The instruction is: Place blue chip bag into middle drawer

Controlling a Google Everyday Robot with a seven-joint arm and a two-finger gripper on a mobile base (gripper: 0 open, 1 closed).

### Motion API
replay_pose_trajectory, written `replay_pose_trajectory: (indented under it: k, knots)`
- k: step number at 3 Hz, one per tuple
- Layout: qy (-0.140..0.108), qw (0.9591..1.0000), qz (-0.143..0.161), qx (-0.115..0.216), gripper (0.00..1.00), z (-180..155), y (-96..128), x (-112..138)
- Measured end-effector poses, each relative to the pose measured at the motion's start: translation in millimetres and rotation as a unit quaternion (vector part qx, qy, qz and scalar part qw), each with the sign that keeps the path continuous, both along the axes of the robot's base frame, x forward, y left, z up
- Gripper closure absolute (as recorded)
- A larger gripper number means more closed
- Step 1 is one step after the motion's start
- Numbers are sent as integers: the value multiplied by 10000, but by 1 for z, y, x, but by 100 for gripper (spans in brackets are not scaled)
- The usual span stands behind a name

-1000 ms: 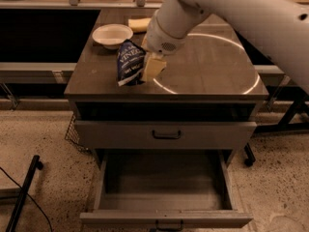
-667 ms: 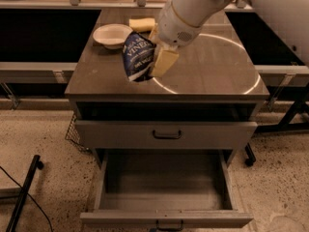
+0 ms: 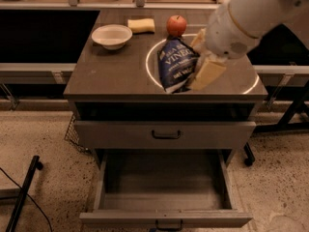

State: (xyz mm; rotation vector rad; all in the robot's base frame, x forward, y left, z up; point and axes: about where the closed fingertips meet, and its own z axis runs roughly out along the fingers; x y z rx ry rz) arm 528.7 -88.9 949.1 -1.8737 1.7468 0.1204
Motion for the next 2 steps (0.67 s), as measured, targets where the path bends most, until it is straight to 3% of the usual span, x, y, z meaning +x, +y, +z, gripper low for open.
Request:
replay_pose_trajectory:
  k: [1, 2]
  knots:
    - [-168, 9868, -1612, 46, 100, -15, -86, -29]
    - [-262, 9872, -1572, 108, 100, -11, -80, -22]
